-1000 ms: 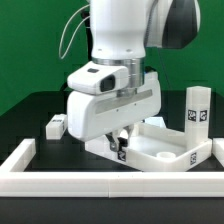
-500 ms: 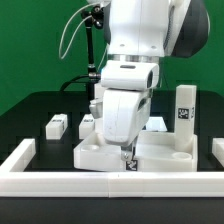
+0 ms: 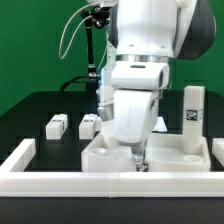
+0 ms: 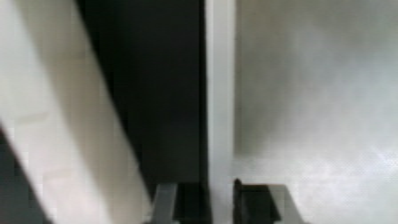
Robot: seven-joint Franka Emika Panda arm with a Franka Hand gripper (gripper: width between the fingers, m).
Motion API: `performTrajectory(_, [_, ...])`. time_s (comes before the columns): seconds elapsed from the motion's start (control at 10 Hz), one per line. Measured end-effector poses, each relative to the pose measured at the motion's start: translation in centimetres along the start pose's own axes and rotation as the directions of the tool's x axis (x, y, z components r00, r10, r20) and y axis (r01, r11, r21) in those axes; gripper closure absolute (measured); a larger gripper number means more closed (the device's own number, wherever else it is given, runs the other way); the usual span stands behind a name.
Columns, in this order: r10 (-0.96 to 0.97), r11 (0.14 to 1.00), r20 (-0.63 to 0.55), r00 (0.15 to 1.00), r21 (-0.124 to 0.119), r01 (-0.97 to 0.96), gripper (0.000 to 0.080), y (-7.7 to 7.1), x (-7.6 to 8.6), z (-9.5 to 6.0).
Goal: Assemble desk
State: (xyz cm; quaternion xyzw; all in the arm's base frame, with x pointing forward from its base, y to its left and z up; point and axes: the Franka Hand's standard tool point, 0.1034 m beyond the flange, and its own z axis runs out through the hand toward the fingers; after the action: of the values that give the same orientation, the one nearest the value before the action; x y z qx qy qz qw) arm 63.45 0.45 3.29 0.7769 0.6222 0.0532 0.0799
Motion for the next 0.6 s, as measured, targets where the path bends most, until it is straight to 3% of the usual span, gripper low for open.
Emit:
performTrajectory(0.3, [-0.066,0.997,0.007,0.998,-0.030,0.066,0.0739,1.1,2.3,-0.2])
performTrajectory(0.6, [-0.077,0.996,0.024,0.997,-0.032,0.078,0.0737,1.1,2.1,0.0])
